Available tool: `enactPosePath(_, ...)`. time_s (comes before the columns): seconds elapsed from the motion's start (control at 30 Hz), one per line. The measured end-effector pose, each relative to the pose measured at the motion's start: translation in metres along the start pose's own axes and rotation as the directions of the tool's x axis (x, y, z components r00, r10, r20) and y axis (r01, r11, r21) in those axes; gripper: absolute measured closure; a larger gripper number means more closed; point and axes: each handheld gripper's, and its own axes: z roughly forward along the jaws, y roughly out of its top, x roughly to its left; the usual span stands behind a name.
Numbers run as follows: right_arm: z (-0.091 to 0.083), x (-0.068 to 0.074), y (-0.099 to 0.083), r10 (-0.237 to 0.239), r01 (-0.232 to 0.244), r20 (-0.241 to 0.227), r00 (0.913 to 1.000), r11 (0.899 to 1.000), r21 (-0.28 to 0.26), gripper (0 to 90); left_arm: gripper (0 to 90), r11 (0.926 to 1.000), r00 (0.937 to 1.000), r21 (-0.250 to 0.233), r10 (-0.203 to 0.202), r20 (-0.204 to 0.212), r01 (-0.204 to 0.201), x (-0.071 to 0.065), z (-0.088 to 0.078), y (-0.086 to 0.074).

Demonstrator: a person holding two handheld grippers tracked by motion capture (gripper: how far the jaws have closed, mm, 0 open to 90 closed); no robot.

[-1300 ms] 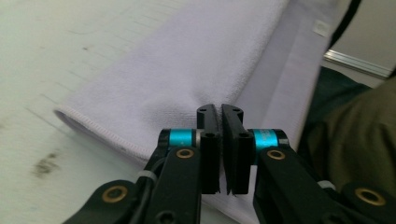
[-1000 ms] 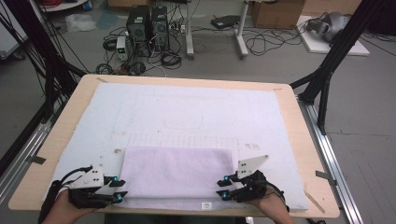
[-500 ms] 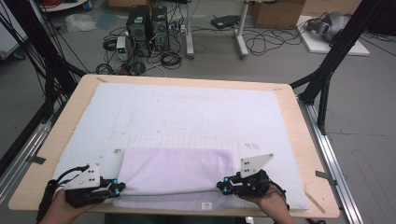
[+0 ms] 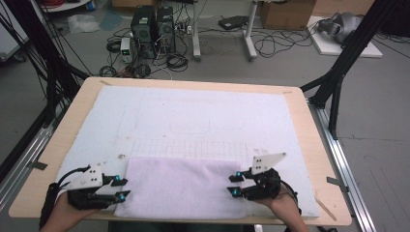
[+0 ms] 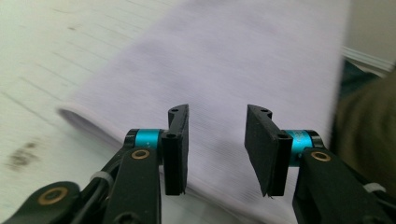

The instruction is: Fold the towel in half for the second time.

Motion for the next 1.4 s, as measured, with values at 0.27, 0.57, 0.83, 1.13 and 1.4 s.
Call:
enactPosePath(0.27,0.005,-0.046,0.010,0.056,-0.055,0.165,0.9848,0.998,-0.006,50.9,54.5,0.9977,0.9938,-0.032,-0.062,-0.093,0.059,0.045,0.026,0.015)
enactPosePath(0.57,0.027,-0.069,0.006,0.111,-0.118,0.110,0.9877,0.991,0.058,57.2,53.3,0.9838,0.9834,0.076,-0.155,-0.095,0.162,0.074,0.062,0.010)
enactPosePath(0.83,0.026,-0.066,-0.002,0.096,-0.107,0.113,0.9889,0.990,0.091,75.6,70.8,0.9866,0.9837,0.066,-0.141,-0.111,0.149,0.070,0.061,0.006)
enactPosePath(1.13,0.017,-0.067,-0.005,0.106,-0.115,0.157,0.9819,0.992,0.048,57.2,54.8,0.9835,0.9810,0.072,-0.157,-0.114,0.166,0.073,0.062,0.004)
enactPosePath(1.4,0.020,-0.065,-0.010,0.116,-0.135,0.169,0.9788,0.985,0.105,54.3,67.7,0.9834,0.9843,0.073,-0.161,-0.072,0.166,0.073,0.062,0.003)
